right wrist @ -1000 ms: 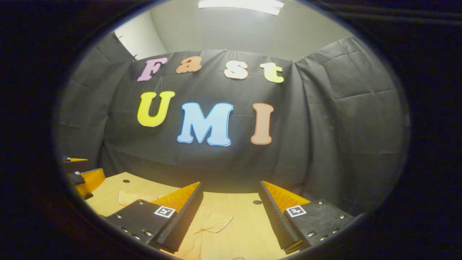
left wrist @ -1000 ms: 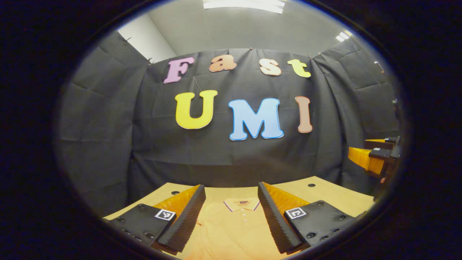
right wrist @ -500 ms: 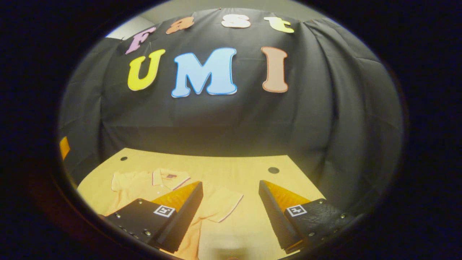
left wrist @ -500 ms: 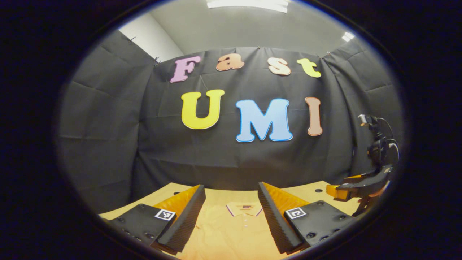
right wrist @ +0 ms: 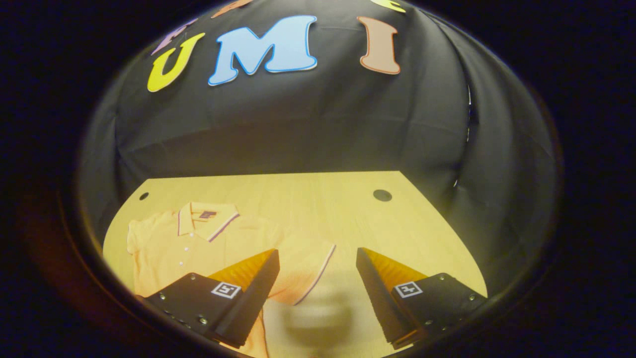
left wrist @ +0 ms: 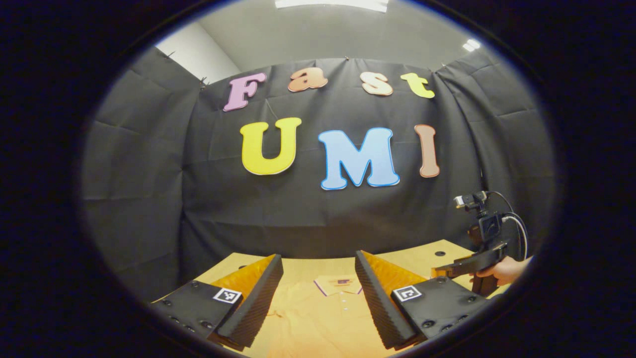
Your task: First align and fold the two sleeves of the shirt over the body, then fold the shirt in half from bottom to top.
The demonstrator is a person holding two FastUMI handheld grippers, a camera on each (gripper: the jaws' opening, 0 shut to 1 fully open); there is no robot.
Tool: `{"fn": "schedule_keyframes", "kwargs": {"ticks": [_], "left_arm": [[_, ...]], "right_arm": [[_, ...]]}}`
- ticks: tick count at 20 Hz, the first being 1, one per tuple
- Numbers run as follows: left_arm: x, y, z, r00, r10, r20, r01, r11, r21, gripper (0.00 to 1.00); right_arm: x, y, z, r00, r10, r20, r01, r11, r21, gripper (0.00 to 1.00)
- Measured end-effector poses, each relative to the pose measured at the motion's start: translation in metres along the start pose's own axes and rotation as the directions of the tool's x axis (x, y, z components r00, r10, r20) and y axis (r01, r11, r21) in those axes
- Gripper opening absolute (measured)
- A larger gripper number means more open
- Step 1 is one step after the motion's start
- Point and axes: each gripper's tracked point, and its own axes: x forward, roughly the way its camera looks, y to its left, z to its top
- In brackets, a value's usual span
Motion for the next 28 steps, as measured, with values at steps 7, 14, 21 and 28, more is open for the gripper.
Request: {"fn": "schedule_keyframes", "kwargs": {"ticks": [7, 14, 21, 28], "left_arm": [[-0.003, 0.028, -0.013, 0.998, 0.044, -0.039, -0.044, 0.999, 0.004, 0.94], [-0.014, 0.045, -0.032, 0.992, 0.095, -0.085, -0.096, 0.995, -0.015, 0.95], [-0.026, 0.054, -0.038, 0.986, 0.135, -0.101, -0.138, 0.99, -0.024, 0.94], [-0.038, 0.063, -0.041, 0.982, 0.158, -0.105, -0.161, 0.987, -0.022, 0.94]], "right_arm": [[0.057, -0.004, -0.039, 0.982, -0.021, -0.185, 0.035, 0.997, 0.07, 0.96], [0.083, -0.002, -0.061, 0.964, -0.032, -0.265, 0.053, 0.996, 0.073, 0.91], [0.082, 0.011, -0.064, 0.965, -0.003, -0.261, 0.016, 0.999, 0.048, 0.57], [0.081, 0.011, -0.06, 0.961, 0.003, -0.276, 0.02, 0.996, 0.082, 0.1]]}}
